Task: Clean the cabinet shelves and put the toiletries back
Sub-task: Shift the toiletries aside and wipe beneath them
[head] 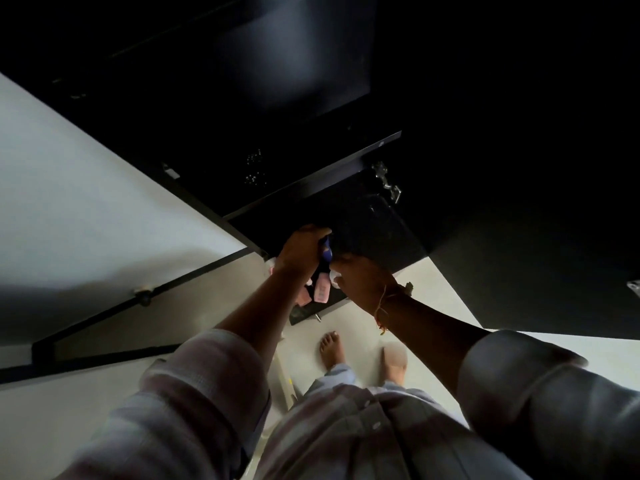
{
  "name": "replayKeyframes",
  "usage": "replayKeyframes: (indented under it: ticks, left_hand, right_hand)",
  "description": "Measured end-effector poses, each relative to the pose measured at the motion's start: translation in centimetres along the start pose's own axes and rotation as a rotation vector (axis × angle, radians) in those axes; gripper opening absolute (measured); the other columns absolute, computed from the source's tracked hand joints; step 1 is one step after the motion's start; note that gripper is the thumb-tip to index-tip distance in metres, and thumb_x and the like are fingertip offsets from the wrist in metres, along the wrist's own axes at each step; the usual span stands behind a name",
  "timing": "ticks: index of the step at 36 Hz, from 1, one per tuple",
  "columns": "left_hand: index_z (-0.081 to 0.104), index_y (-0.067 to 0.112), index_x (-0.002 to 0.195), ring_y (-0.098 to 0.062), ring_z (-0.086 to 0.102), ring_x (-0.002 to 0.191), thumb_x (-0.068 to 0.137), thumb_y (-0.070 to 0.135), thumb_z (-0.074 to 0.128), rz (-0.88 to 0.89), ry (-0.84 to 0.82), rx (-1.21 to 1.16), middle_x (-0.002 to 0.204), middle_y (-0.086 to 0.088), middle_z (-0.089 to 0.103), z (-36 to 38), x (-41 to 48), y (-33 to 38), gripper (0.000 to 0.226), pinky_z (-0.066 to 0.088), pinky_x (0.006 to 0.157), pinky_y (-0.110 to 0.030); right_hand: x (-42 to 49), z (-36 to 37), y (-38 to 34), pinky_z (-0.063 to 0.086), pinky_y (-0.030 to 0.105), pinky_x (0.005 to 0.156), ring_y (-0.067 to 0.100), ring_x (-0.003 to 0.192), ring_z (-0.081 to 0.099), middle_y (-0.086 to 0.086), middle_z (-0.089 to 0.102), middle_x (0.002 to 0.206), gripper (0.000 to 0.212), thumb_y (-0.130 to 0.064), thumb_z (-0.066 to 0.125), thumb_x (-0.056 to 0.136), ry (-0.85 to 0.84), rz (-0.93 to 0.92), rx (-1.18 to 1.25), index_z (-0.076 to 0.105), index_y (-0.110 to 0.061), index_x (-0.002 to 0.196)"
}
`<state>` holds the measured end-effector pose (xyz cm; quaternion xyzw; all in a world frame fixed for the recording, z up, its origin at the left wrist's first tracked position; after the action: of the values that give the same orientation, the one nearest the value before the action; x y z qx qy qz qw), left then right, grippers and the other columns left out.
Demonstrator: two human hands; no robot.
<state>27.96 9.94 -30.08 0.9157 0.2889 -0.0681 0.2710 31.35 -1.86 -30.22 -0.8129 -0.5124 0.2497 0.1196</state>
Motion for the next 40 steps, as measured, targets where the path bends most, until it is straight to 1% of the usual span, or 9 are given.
replayKeyframes:
  ticks: [6, 9, 12, 17, 22, 25, 28, 34, 40]
  left_hand:
    - [0.054, 0.017, 0.135, -0.021, 0.054, 0.122, 0.099, 0.018, 0.047, -0.016, 0.032, -0.058, 0.132, -0.008, 0.057, -0.5, 0.8, 0.3, 0.037, 0.037, 0.101, -0.024]
    - [0.052, 0.014, 0.136, -0.019, 0.055, 0.122, 0.097, 0.015, 0.051, 0.0, 0.064, -0.098, 0.127, -0.009, 0.061, -1.0, 1.7, 1.4, 0.038, 0.037, 0.099, -0.021]
    - [0.049, 0.011, 0.138, -0.023, 0.053, 0.126, 0.095, 0.016, 0.057, 0.039, 0.077, -0.068, 0.132, -0.012, 0.058, -1.3, 2.8, 3.1, 0.044, 0.042, 0.101, -0.027]
    - [0.053, 0.009, 0.132, -0.027, 0.054, 0.123, 0.091, 0.012, 0.062, 0.096, 0.074, -0.068, 0.129, -0.014, 0.06, -1.2, 4.7, 6.5, 0.042, 0.04, 0.103, -0.031]
    - [0.057, 0.01, 0.128, -0.026, 0.055, 0.122, 0.092, 0.009, 0.06, 0.134, 0.055, -0.104, 0.13, -0.012, 0.059, -0.9, 6.5, 9.3, 0.036, 0.041, 0.103, -0.03]
    - [0.062, 0.006, 0.118, -0.02, 0.06, 0.111, 0.093, 0.007, 0.054, 0.121, 0.045, -0.121, 0.117, -0.01, 0.066, -0.5, 7.4, 10.1, 0.026, 0.036, 0.091, -0.016]
    - [0.063, 0.008, 0.116, -0.018, 0.059, 0.108, 0.096, 0.011, 0.051, 0.126, 0.033, -0.1, 0.115, -0.009, 0.067, 0.1, 8.4, 10.3, 0.024, 0.033, 0.082, -0.01]
    - [0.056, 0.018, 0.13, -0.024, 0.055, 0.121, 0.097, 0.017, 0.051, 0.167, -0.005, -0.04, 0.131, -0.008, 0.058, 0.8, 9.8, 11.1, 0.033, 0.042, 0.097, -0.028]
    - [0.063, 0.017, 0.119, -0.024, 0.06, 0.112, 0.095, 0.016, 0.054, 0.209, -0.015, -0.027, 0.123, -0.008, 0.062, 1.0, 10.7, 12.0, 0.025, 0.046, 0.09, -0.029]
  right_hand:
    - [-0.7, -1.4, 1.6, 0.045, 0.028, 0.078, 0.027, 0.097, 0.063, 0.009, 0.062, 0.114, 0.022, -0.024, 0.053, 0.094, 0.052, 0.059, 0.016, 0.062, -0.014, 0.112]
    - [-1.4, -3.1, 3.3, 0.048, 0.033, 0.083, 0.03, 0.104, 0.062, 0.009, 0.061, 0.12, 0.029, -0.024, 0.054, 0.093, 0.083, 0.134, 0.055, 0.06, -0.016, 0.12]
    - [-2.1, -4.8, 5.5, 0.048, 0.033, 0.089, 0.028, 0.11, 0.061, 0.008, 0.06, 0.125, 0.034, -0.026, 0.052, 0.095, 0.121, 0.225, 0.066, 0.057, -0.017, 0.128]
    - [-2.7, -6.9, 8.9, 0.049, 0.031, 0.078, 0.029, 0.096, 0.066, 0.007, 0.068, 0.108, 0.029, -0.033, 0.047, 0.091, 0.232, 0.396, 0.057, 0.065, -0.023, 0.111]
    - [-2.4, -7.9, 10.3, 0.046, 0.029, 0.07, 0.029, 0.093, 0.067, 0.007, 0.068, 0.109, 0.031, -0.017, 0.045, 0.097, 0.239, 0.404, -0.115, 0.059, -0.018, 0.124]
    - [-2.1, -8.1, 10.8, 0.051, 0.034, 0.075, 0.033, 0.094, 0.066, 0.01, 0.067, 0.108, 0.037, -0.01, 0.048, 0.092, 0.227, 0.392, -0.086, 0.058, -0.017, 0.127]
    - [-2.0, -8.5, 11.1, 0.054, 0.035, 0.08, 0.031, 0.094, 0.067, 0.01, 0.067, 0.107, 0.025, -0.008, 0.05, 0.091, 0.2, 0.391, -0.041, 0.064, -0.013, 0.111]
    - [-1.8, -8.5, 11.9, 0.055, 0.036, 0.082, 0.024, 0.09, 0.067, 0.006, 0.069, 0.098, 0.021, -0.02, 0.045, 0.097, 0.196, 0.444, 0.111, 0.066, -0.016, 0.099]
    - [-1.6, -9.5, 11.1, 0.052, 0.039, 0.085, 0.035, 0.099, 0.064, 0.018, 0.066, 0.109, 0.025, -0.011, 0.044, 0.099, 0.216, 0.378, -0.036, 0.061, -0.005, 0.115]
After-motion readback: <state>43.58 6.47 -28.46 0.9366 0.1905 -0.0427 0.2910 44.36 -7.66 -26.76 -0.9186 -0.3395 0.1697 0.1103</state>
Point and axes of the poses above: each hand's wrist, its own x-axis towards the middle knuckle, its own z-axis out of the palm, y = z × x, the point moved 6 cm from there along x, towards the middle knuckle
